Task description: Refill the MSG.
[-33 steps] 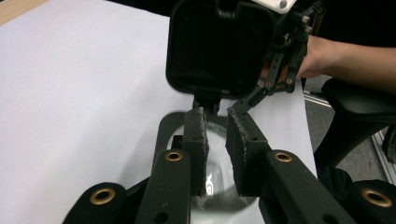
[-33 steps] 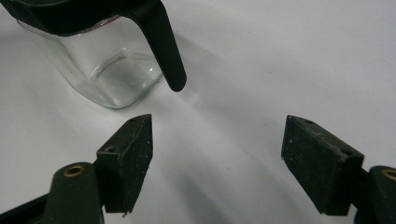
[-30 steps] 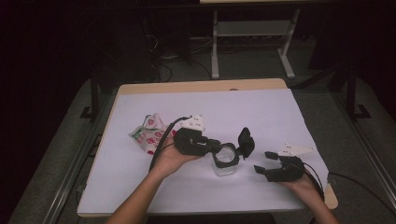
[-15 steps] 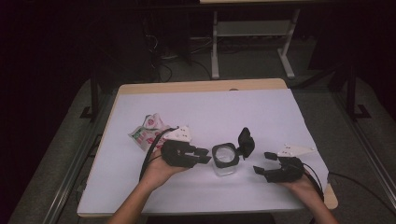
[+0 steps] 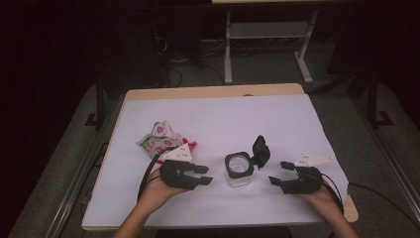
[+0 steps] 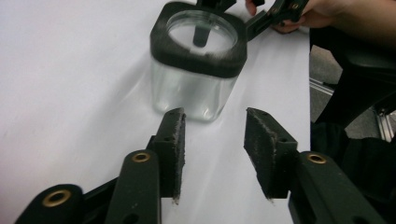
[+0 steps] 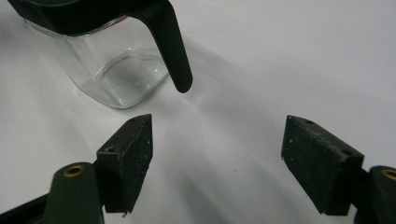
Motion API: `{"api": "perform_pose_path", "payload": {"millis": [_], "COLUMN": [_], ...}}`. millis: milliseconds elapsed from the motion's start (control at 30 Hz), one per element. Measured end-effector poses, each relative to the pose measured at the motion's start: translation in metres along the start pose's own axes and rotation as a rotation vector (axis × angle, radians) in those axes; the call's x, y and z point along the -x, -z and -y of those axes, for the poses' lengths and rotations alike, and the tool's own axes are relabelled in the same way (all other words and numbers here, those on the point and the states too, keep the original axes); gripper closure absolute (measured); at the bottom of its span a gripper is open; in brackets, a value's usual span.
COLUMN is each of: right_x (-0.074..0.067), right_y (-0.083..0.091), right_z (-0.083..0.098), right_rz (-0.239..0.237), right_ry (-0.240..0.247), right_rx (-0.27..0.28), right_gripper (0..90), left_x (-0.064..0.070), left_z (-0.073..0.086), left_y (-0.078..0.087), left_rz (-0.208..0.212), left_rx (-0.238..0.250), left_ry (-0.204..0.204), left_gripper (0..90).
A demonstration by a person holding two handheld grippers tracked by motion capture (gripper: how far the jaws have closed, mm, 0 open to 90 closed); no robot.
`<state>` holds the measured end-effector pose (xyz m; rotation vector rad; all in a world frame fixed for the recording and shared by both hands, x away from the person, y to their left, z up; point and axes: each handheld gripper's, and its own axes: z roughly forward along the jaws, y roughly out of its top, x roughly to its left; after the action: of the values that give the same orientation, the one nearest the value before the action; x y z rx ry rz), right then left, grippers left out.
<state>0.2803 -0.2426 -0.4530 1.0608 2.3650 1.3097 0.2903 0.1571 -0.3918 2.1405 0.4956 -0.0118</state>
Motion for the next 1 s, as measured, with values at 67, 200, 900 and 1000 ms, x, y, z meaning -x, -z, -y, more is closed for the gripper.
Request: {"api": "perform_pose_path", "payload": {"millis": [67,200,900,1000], "right_x": [0.0,0.0,0.0,0.001], "right_y": [0.0,0.0,-0.001,-0.001], "right_z": [0.0,0.0,0.001,0.002], "right_rz": [0.0,0.0,0.003,0.002], "right_ry": [-0.001,-0.008,-0.005,-0.01], "right_rx": [-0.002,-0.003,-0.005,-0.008], "right_gripper": [24.4,24.5,24.4,24.4], "left_x": [-0.001,-0.002,-0.017,-0.02], "left_z": [0.005,0.014,0.062,0.068], "left_y": [0.004,0.013,0.065,0.074], "left_rz": [-0.006,-0.017,-0.132,-0.154], "left_rx": [0.001,0.013,0.068,0.077], "left_ry": [0.003,0.006,0.08,0.095], "left_gripper": [55.6,55.0,53.6,53.6]}}
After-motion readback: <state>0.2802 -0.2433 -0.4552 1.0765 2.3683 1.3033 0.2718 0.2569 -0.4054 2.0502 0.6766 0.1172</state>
